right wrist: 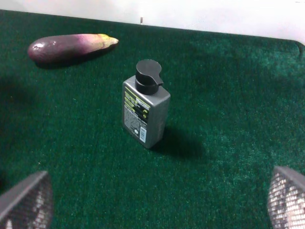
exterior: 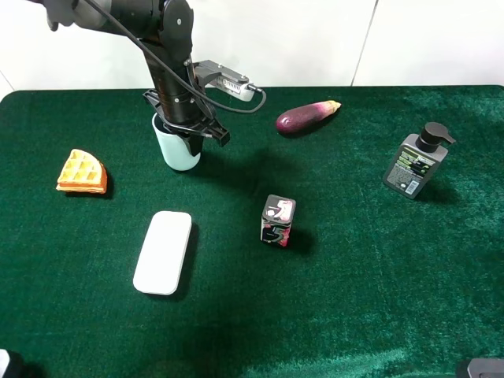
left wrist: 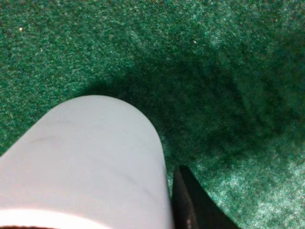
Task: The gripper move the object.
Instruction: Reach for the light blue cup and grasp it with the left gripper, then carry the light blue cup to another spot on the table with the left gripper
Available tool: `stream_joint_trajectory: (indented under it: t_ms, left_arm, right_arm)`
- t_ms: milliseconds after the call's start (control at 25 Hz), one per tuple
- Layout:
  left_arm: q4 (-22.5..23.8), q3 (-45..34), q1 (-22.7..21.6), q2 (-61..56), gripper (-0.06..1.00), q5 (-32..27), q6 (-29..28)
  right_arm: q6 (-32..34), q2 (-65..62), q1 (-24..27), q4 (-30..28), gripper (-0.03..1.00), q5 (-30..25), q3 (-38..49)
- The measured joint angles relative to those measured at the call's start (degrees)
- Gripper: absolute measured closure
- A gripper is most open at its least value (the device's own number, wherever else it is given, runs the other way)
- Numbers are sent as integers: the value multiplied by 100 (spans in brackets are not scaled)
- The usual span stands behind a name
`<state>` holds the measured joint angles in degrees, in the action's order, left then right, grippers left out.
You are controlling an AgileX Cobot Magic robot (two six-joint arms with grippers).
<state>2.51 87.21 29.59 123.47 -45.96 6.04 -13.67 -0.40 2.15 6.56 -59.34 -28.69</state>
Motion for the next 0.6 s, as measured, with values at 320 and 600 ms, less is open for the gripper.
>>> stream_joint_trajectory:
  t_ms: [320,600]
  left_arm:
    - [40,0,0,0,86,0,0]
    - [395,157,0,-35,86,-134,-181]
  right_arm:
    - [0,0,0,0,29,0,0]
    - [0,0,0,0,29,0,0]
